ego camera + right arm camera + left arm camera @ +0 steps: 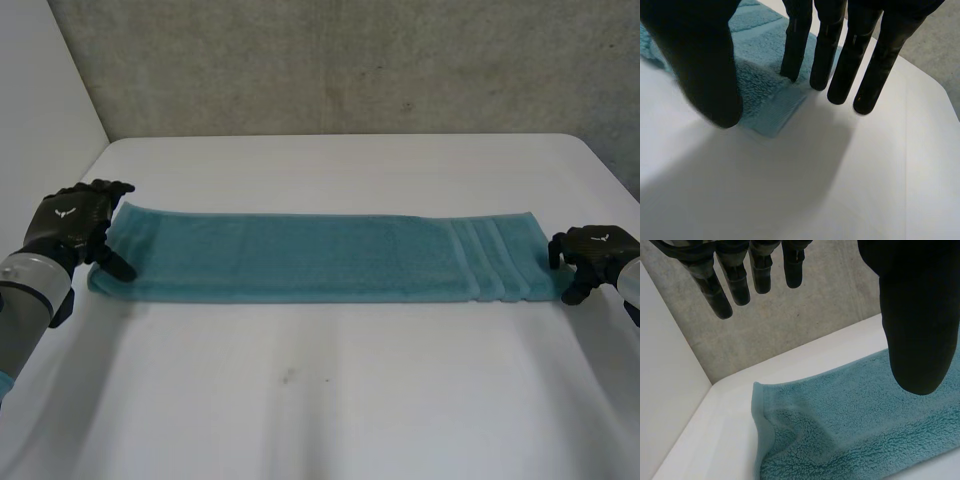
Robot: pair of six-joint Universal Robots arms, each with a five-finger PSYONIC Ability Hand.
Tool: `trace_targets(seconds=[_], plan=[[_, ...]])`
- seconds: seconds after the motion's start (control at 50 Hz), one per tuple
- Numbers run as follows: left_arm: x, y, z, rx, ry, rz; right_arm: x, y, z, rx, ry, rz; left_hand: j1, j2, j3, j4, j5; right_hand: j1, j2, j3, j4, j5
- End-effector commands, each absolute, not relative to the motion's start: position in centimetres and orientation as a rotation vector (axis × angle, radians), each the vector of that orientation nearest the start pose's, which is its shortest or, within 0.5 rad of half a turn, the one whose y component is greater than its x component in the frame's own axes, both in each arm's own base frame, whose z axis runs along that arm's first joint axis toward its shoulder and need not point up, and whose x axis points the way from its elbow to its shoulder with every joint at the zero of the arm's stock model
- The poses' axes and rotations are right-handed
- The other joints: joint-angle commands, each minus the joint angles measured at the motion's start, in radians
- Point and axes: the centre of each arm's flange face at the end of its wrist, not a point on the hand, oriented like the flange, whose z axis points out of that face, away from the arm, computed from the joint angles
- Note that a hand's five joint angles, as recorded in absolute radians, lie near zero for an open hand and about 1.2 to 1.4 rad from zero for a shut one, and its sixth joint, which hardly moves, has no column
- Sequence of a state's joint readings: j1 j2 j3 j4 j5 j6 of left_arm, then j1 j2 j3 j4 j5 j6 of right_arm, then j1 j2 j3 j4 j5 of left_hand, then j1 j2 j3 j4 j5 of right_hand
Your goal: Fold the laundry
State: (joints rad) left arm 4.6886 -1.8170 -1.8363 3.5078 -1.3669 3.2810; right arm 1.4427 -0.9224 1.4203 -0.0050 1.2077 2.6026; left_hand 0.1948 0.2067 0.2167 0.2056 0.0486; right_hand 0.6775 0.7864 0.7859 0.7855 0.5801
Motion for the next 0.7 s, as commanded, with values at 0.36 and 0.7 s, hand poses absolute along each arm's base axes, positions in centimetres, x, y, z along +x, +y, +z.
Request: trace_targets(seconds=[0.36,0.7], plan=[[-15.9,-31.4,18.5,0.419,2.411,-2.1,-2.6,-44.6,18.1,-0.616,3.031,-2.108,-0.02,-0.032,-0.042,-0.031,-0.049,0.719,0.61,0.61,0.611,0.642],[-15.7,-31.3,18.6,0.411,2.405,-2.101,24.5,-38.6,26.2,-0.984,1.968,-2.382,-0.02,-0.032,-0.042,-0.031,-0.049,0.719,0.61,0.61,0.611,0.642]])
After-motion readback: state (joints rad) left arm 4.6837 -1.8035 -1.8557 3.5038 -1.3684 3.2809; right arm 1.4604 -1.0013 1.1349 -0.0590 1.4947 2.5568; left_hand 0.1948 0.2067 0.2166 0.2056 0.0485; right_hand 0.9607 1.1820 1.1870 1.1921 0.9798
